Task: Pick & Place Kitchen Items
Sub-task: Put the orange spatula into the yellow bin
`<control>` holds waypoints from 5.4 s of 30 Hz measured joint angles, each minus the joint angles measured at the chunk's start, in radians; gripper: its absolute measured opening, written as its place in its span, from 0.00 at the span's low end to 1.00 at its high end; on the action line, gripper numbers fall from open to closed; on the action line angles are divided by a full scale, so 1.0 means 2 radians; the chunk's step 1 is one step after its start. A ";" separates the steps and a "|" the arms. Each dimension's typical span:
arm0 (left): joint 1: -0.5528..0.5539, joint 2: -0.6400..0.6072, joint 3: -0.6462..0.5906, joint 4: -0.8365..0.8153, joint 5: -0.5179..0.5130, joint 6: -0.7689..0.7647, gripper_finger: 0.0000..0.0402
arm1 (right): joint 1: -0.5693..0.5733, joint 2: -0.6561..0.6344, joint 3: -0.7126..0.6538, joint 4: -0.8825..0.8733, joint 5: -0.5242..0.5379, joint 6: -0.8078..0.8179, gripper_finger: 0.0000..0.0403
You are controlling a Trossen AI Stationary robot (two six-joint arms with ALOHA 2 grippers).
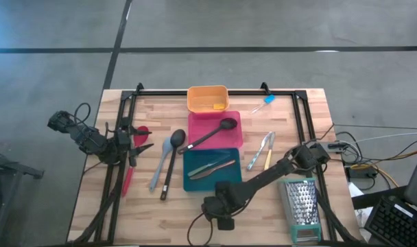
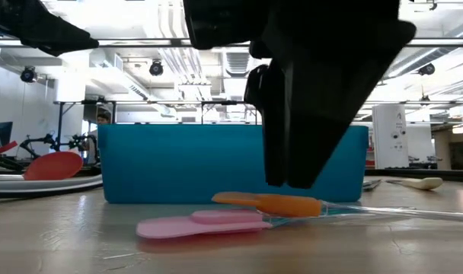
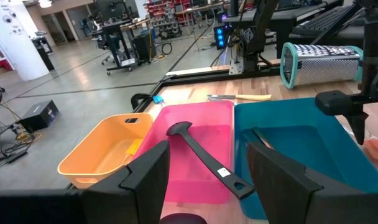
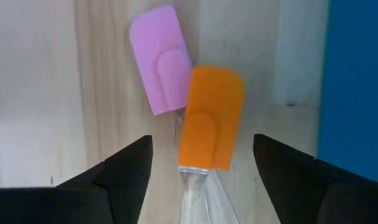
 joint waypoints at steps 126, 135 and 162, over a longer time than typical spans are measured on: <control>0.000 0.000 0.000 0.000 0.000 0.000 0.54 | -0.007 0.022 0.061 -0.050 -0.025 -0.137 0.02; 0.000 0.000 0.000 0.000 0.000 0.000 0.54 | 0.007 0.018 0.128 -0.133 0.001 -0.127 0.02; 0.000 0.000 0.000 0.000 0.000 0.000 0.54 | -0.315 -0.033 0.242 -0.196 0.100 -0.275 0.02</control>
